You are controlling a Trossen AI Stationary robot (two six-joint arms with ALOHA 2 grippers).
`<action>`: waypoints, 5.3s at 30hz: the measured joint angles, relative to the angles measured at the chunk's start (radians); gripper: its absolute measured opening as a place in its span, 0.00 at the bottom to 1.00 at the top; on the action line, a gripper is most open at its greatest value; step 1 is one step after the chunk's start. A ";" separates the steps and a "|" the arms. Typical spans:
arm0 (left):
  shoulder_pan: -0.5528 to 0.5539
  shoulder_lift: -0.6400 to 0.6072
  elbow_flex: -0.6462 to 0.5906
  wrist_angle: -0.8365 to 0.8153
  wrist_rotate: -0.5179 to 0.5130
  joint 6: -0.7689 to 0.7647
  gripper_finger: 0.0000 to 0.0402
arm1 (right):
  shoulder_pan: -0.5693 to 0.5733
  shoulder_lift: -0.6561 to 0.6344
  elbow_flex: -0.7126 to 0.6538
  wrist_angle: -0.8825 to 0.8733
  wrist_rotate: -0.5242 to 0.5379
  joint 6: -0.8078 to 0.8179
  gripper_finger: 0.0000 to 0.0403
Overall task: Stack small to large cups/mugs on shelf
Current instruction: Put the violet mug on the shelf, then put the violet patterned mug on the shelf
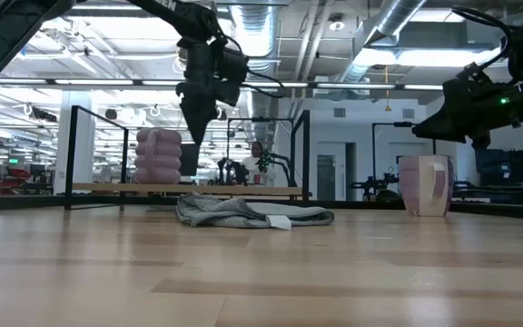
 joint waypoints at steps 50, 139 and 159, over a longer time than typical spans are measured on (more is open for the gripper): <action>0.008 0.014 0.000 -0.174 -0.070 -0.039 0.40 | 0.000 0.000 0.000 0.000 0.000 -0.002 0.28; 0.165 -0.355 0.325 0.087 0.794 0.119 0.40 | 0.000 0.000 0.000 0.000 0.000 -0.008 0.28; 0.198 -1.167 -0.840 0.986 0.865 -0.199 0.40 | 0.000 0.000 0.000 -0.002 -0.012 0.070 0.28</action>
